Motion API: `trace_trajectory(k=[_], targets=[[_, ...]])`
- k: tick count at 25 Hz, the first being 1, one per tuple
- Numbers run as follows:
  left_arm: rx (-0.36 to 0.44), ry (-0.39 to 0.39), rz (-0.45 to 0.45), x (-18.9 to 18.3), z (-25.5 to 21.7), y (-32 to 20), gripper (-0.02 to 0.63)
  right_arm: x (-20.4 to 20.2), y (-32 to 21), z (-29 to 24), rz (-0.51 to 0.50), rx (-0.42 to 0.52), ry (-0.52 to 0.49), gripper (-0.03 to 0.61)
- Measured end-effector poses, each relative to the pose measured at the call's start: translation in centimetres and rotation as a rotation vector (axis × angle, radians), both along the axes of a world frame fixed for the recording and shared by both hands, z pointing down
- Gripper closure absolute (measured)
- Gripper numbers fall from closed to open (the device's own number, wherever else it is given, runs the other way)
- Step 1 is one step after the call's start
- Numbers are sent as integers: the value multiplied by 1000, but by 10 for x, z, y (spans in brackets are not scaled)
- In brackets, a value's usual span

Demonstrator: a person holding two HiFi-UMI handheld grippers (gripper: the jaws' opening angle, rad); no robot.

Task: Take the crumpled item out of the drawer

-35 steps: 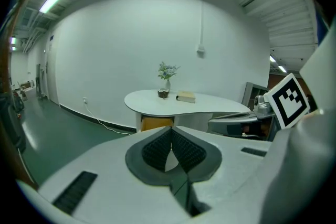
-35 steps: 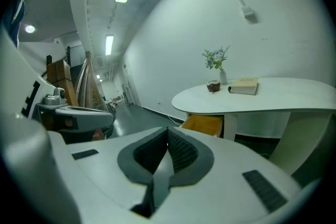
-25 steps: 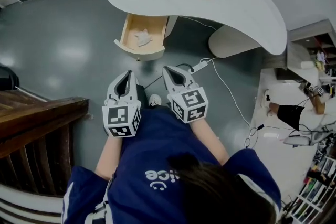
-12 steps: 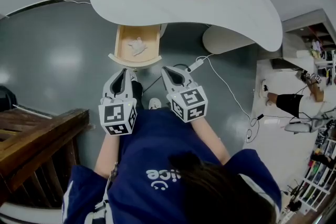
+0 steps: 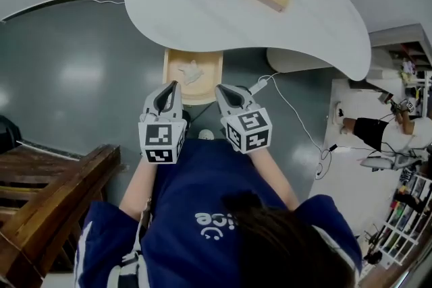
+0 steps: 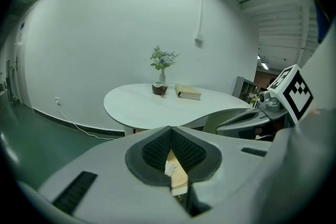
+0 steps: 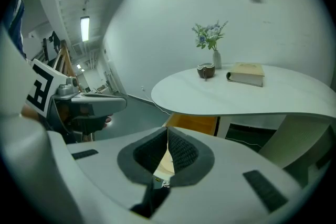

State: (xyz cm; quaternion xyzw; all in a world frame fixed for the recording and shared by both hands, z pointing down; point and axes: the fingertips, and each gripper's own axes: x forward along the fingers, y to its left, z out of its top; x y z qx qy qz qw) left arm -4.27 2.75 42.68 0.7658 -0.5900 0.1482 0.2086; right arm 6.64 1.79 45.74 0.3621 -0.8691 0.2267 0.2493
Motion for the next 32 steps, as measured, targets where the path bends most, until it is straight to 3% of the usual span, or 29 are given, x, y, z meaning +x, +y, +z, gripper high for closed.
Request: trace_trajectory(k=[8, 16, 22, 32], targets=[[-37, 29, 95, -30, 15, -46, 609, -26, -35, 22, 55, -95, 66, 557], [-81, 39, 124, -45, 28, -69, 609, -48, -52, 48, -10, -172, 137, 531], [-114, 31, 90, -49, 36, -71, 609, -61, -54, 74, -136, -249, 188, 457], [-144, 36, -69, -79, 33, -61, 609, -81, -47, 128, -424, -322, 361, 339]])
